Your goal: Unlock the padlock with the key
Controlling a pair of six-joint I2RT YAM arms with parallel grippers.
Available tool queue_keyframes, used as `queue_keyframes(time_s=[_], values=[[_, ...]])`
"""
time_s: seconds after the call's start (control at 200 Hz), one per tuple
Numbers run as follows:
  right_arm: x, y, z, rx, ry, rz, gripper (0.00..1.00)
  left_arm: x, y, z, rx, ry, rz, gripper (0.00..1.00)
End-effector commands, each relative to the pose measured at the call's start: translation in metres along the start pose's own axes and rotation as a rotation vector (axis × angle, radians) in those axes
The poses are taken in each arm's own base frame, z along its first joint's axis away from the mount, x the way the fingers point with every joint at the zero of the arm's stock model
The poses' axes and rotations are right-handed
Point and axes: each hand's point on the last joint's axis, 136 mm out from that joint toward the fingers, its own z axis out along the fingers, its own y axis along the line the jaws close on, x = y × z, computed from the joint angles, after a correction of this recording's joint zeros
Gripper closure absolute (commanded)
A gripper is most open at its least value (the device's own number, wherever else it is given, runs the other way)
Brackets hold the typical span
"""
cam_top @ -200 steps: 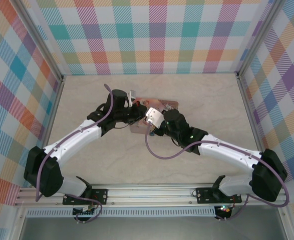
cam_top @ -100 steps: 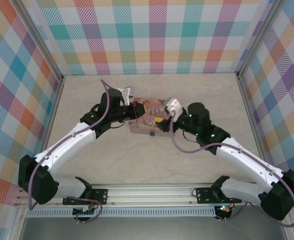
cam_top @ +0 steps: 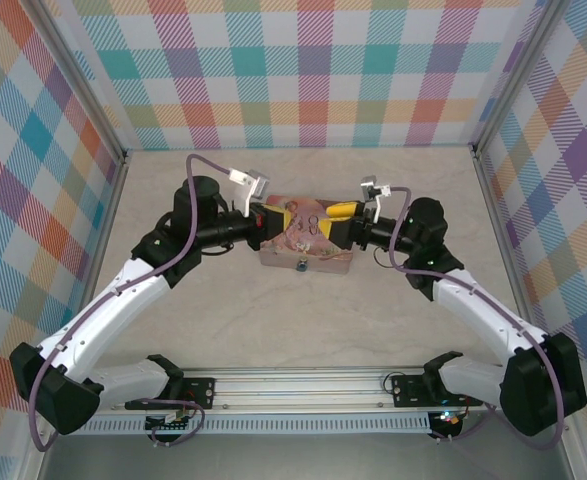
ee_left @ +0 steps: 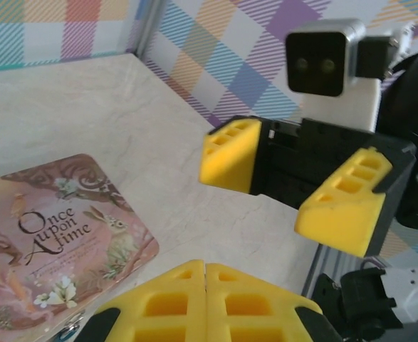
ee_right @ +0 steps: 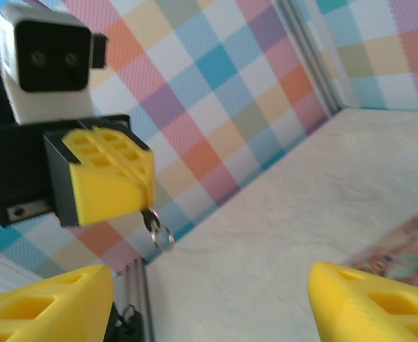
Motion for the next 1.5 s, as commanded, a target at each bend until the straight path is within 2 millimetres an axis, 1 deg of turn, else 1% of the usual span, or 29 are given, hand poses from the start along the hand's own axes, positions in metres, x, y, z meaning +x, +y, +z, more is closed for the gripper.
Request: queue_keyframes(time_s=[0.0,0.215,0.39,0.56,0.91,1.25,1.495], values=[[-0.012,0.03,0.001,-0.172,-0.016,-0.014,0.3,-0.02,-0.031,-0.009,0.112,-0.043,0.092,1.0],[-0.006,0.03,0.009,-0.205,0.005,-0.008,0.33,-0.026,-0.038,-0.008,0.15,-0.056,0.091,1.0],[0.001,0.04,0.019,-0.254,0.055,-0.024,0.35,-0.025,-0.037,-0.006,0.151,-0.049,0.084,1.0],[0.006,0.043,0.025,-0.277,0.08,-0.022,0.39,-0.025,-0.036,-0.005,0.149,-0.047,0.08,1.0],[0.006,0.052,0.038,-0.329,0.109,-0.028,0.57,-0.023,-0.034,-0.003,0.143,-0.039,0.072,1.0],[0.0,0.054,0.038,-0.321,0.094,-0.031,0.74,-0.021,-0.033,-0.002,0.139,-0.029,0.072,1.0],[-0.001,0.055,0.037,-0.321,0.09,-0.035,0.91,-0.02,-0.032,-0.002,0.135,-0.026,0.073,1.0]])
